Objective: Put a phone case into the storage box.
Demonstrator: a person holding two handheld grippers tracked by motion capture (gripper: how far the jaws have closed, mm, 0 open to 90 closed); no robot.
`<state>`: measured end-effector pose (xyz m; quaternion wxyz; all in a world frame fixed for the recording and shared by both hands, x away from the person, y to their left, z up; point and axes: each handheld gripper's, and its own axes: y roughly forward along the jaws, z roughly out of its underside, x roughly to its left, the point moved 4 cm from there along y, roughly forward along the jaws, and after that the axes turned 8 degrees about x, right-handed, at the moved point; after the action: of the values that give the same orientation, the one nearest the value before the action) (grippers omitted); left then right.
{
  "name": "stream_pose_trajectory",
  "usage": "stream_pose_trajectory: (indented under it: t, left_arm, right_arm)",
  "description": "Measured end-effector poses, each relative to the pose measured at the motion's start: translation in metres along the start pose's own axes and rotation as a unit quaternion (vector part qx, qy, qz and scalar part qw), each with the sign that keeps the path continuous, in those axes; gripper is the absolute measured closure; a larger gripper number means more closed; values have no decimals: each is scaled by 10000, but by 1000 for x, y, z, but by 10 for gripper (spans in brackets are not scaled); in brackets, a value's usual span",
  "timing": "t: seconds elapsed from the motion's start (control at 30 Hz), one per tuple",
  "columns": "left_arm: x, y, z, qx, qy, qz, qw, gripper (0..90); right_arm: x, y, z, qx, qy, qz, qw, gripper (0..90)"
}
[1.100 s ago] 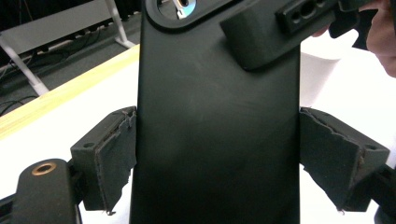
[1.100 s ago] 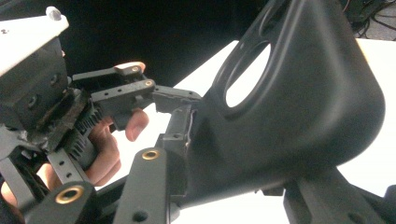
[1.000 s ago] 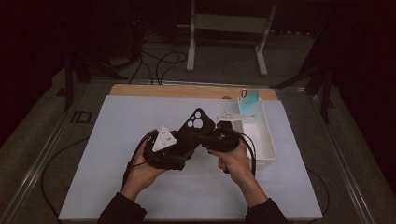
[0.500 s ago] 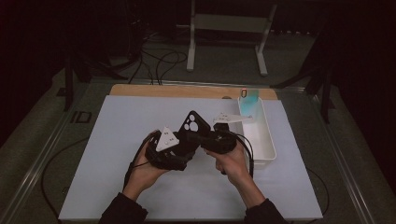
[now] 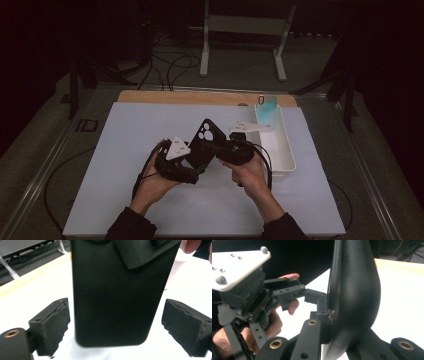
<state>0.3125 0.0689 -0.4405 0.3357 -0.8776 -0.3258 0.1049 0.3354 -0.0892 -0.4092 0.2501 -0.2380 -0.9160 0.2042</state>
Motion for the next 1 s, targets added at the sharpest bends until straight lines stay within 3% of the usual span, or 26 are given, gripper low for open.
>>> stream_pose_trajectory:
  t: [0.3, 0.47, 0.8, 1.0]
  left_arm:
    - [6, -9, 5, -102, -142, 324, 9993, 26]
    - [7, -10, 9, -78, -92, 403, 9991, 19]
    - [3, -7, 11, -12, -1, 792, 9969, 14]
    - [-5, -6, 10, -27, 140, 1180, 9929, 38]
  right_arm:
    - [-4, -10, 0, -53, -83, 106, 9999, 857]
    - [-3, -16, -1, -91, -173, 88, 9998, 856]
    - [11, -28, 3, -7, -793, -373, 9962, 856]
    - [15, -29, 5, 67, -943, -639, 9935, 856]
